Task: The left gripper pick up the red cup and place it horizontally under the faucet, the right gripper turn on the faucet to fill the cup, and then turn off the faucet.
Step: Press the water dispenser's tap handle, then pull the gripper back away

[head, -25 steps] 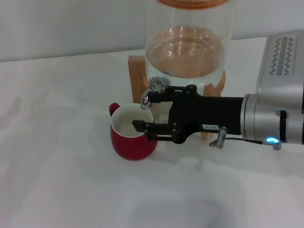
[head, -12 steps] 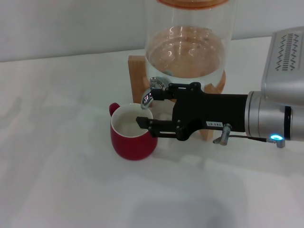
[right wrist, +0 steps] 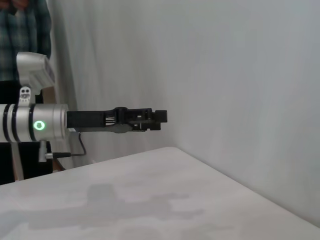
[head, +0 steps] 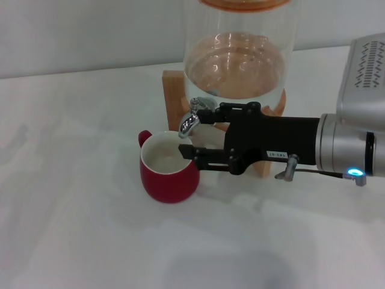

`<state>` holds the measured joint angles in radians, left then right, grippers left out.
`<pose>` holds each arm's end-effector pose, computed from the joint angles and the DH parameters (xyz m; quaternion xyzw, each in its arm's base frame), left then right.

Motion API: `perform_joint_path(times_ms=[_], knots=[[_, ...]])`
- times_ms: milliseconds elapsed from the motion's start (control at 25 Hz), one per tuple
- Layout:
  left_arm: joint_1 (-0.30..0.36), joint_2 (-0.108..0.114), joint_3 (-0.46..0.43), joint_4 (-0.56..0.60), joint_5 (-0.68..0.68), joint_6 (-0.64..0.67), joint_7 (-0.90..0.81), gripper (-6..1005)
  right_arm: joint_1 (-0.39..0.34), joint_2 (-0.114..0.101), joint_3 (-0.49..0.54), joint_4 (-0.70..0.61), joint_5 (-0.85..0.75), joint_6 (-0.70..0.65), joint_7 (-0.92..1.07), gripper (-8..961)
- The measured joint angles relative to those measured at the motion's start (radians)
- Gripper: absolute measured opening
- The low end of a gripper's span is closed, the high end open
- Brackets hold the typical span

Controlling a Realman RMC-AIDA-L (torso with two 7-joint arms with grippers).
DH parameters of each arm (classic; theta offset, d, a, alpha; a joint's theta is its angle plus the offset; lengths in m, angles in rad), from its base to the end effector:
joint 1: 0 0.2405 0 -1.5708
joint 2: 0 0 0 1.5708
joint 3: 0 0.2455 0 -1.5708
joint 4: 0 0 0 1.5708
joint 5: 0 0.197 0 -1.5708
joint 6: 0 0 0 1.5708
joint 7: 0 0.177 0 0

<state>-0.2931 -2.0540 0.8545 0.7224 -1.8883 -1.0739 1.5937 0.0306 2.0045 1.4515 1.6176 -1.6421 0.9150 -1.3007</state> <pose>-0.2987 0.3668 0.0739 -0.7097 -0.4059 -0.4087 0.4058 0.1364 0.2906 -0.0199 -0.9363 0.1357 0.2215 0.2364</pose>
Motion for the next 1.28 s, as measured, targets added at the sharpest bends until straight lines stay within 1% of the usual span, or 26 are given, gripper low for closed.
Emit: perform_joint_path(times_ms=[560, 880, 1040, 1280], knots=[[0.002, -0.003, 0.004, 0.000, 0.000, -0.001, -0.001, 863, -0.005, 0.000, 0.024, -0.001, -0.001, 0.003, 0.000, 719], [0.003, -0.003, 0.003, 0.001, 0.000, -0.001, -0.001, 862, -0.005, 0.000, 0.027, 0.014, -0.001, 0.057, 0.000, 719], [0.003, -0.003, 0.000, 0.000, 0.000, -0.002, -0.002, 862, -0.021, 0.001, 0.039, 0.039, 0.004, 0.075, 0.000, 719], [0.003, -0.001, 0.000, 0.000, 0.000, 0.001, -0.002, 862, -0.059, 0.003, 0.103, 0.063, 0.008, 0.096, 0.001, 719]])
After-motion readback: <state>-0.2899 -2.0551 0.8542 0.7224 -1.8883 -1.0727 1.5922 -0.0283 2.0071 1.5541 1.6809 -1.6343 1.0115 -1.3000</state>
